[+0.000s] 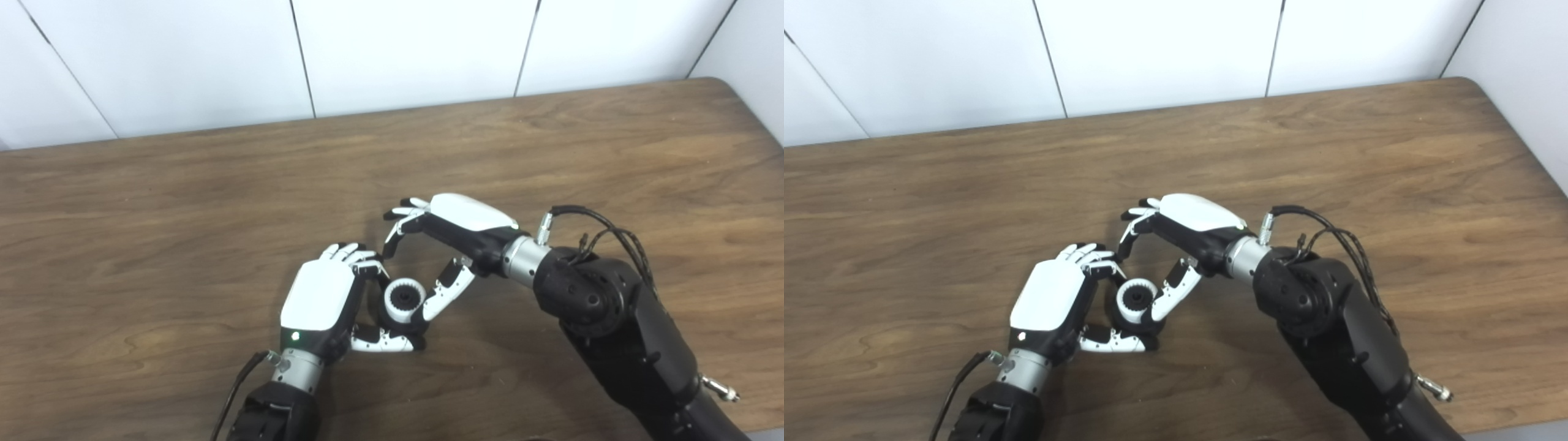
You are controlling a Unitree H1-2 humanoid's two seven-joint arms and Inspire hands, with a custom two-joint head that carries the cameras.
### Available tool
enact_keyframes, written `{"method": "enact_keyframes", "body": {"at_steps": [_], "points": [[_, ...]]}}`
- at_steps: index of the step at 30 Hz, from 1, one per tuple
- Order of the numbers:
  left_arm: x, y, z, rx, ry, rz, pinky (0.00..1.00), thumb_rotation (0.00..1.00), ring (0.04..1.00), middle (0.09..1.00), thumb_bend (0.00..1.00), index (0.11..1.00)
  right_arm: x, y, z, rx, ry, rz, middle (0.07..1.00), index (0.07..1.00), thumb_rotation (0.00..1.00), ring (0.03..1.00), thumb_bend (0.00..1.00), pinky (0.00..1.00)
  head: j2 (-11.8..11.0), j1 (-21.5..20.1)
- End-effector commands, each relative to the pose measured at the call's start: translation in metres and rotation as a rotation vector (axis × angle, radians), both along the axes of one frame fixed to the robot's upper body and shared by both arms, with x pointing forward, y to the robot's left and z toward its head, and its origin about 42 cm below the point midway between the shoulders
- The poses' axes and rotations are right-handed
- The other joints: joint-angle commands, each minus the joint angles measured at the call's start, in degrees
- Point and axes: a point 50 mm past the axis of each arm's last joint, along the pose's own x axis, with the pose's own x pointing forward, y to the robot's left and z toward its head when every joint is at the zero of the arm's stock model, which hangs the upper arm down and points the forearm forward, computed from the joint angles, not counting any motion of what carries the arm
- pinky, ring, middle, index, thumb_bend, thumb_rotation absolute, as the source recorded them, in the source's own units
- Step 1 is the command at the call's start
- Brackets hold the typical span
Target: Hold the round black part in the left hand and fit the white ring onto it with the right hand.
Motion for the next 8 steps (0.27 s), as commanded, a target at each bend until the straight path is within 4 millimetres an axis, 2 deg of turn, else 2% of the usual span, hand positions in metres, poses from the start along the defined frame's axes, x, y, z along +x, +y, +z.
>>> {"method": "enact_keyframes", "body": {"at_steps": [1, 8], "points": [[0.004, -0.002, 0.007, -0.001, -0.035, 0.002, 0.92, 0.05, 0.875, 0.777, 0.52, 0.485, 0.004, -0.006, 0.024, 0.009, -0.093, 0.001, 0.927, 0.671, 0.23, 1.0, 1.0, 0.94, 0.0, 0.0], [0.005, 0.0, 0.008, -0.001, -0.031, 0.004, 0.92, 0.05, 0.877, 0.777, 0.52, 0.486, 0.003, -0.024, 0.036, -0.036, -0.128, -0.043, 0.918, 0.673, 0.24, 0.998, 1.0, 0.93, 0.0, 0.0]]}}
